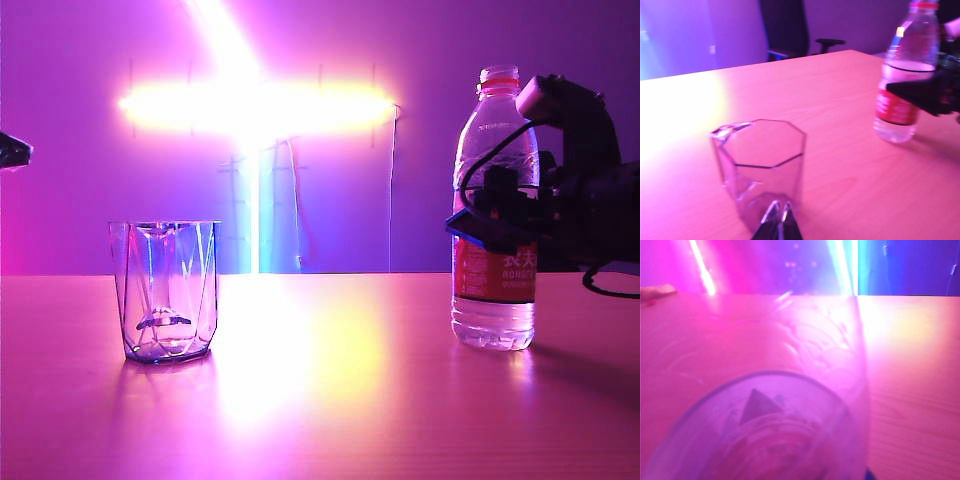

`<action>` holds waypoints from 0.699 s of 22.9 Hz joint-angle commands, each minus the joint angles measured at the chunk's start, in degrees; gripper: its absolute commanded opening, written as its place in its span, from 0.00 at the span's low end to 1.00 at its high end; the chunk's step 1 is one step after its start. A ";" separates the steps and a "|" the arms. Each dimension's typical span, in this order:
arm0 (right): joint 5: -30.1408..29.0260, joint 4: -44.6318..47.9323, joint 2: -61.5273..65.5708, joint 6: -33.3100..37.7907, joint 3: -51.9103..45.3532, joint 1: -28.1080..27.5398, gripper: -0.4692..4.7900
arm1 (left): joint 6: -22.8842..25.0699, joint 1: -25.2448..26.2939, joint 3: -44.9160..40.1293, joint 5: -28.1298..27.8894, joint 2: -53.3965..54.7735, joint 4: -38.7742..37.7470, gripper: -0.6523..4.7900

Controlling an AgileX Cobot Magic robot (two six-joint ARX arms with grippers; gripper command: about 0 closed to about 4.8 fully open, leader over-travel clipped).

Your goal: Pick up the mineral water bottle on the table and pour water into the mug until it's half full.

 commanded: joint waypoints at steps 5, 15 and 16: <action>-2.43 2.54 -1.09 0.28 0.17 0.44 0.58 | -0.15 2.03 0.24 0.11 0.11 0.52 0.12; -4.98 -1.25 -4.52 0.15 2.95 2.58 0.55 | -0.15 10.82 0.24 0.04 0.11 0.55 0.12; -5.31 -3.61 -5.25 -0.04 4.35 3.04 0.55 | -0.15 11.61 0.24 0.04 0.11 0.55 0.12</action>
